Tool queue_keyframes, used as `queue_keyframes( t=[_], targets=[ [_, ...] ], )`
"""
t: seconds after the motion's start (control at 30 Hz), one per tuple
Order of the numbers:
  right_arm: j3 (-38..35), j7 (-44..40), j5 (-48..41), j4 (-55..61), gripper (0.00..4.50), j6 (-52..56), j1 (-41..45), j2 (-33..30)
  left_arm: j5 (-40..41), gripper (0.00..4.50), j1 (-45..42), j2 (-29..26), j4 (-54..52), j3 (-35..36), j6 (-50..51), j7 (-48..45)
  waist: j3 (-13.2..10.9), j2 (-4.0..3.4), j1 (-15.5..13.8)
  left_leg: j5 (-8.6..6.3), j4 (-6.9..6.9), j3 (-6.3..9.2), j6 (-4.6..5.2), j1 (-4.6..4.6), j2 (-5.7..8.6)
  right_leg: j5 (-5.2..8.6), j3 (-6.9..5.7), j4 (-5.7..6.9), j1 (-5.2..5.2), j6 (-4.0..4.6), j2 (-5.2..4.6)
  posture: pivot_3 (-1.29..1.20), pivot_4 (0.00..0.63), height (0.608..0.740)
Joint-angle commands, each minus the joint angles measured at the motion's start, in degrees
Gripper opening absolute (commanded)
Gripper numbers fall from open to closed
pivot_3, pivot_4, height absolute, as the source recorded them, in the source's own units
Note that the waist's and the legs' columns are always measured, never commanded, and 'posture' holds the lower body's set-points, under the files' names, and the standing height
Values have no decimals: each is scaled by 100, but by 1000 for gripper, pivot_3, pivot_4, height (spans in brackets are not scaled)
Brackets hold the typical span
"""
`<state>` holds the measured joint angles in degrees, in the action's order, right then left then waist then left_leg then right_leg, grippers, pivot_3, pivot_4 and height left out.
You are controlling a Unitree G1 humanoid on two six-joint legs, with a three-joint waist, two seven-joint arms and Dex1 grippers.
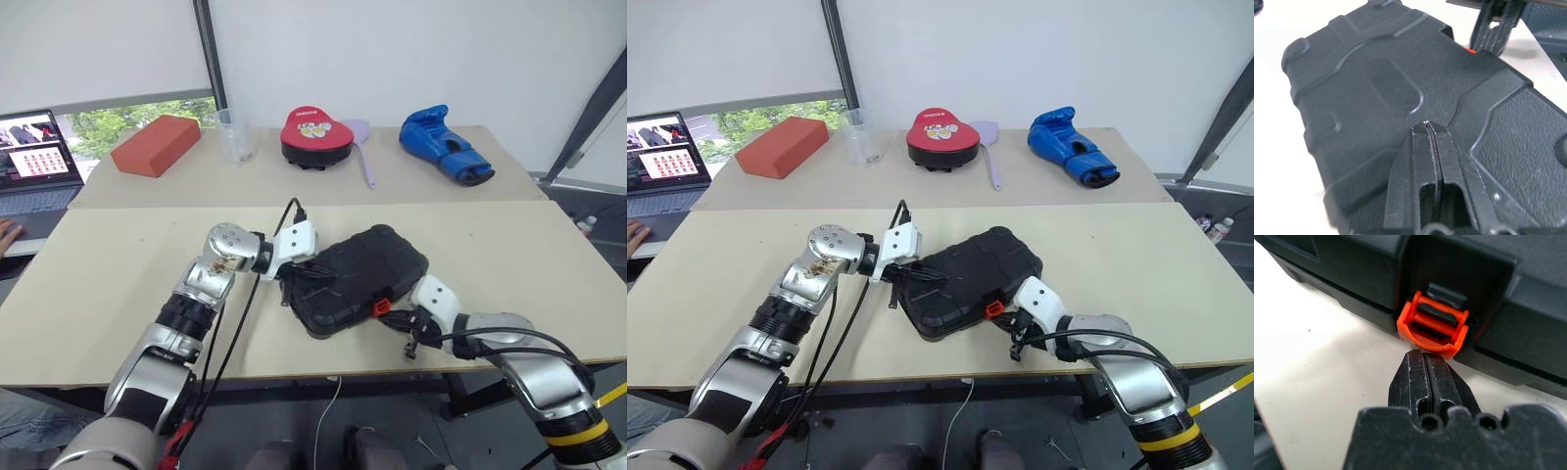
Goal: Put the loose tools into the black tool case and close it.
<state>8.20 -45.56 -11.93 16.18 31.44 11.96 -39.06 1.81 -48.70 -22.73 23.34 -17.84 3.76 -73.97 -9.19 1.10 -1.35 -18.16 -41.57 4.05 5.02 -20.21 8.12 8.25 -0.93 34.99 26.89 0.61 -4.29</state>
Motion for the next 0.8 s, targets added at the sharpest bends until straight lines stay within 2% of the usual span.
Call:
queue_keyframes(
  t=[0.03, 0.33, 0.43, 0.7, 0.8],
  targets=[
    [-177, 108, 30, 111, 0, -237, -11, 42, -335, 14, 70, -14, 160, -409, -331, -123, 0, -1, 2, 0, 0, 0, 0, 0, 0, 0, 0, 0, 0, 0, 0, 0, 150, 740],
    [-263, 135, 19, 260, 0, -308, -230, 26, -1399, 14, -274, -10, 1079, -1178, -2282, 68, 8, -3, -69, -1, 4, 0, -1, 24, 0, 1, 0, -9, -27, -1, -1, 0, 150, 740],
    [-381, 196, 18, 371, 0, -370, -255, 17, -1557, 14, -391, 47, 1435, -1264, -2606, 172, 33, -4, -87, -31, 46, 0, -31, 90, 0, 7, 6, -33, -81, -11, -2, 0, 150, 740],
    [-706, 355, -109, 522, 0, -381, 1, 80, -1623, 14, -435, 71, 1750, -1344, -3040, 81, 81, -2, -71, -34, 57, -1, -28, 97, 0, 10, 10, -35, -82, -16, 0, 0, 150, 740],
    [-625, 318, -98, 482, 0, -345, 25, 94, -1632, 14, -467, 117, 1846, -1333, -3071, 127, 82, -2, -60, -34, 58, -1, -28, 97, 0, 10, 11, -33, -81, -17, 0, 0, 150, 740]
  ],
)
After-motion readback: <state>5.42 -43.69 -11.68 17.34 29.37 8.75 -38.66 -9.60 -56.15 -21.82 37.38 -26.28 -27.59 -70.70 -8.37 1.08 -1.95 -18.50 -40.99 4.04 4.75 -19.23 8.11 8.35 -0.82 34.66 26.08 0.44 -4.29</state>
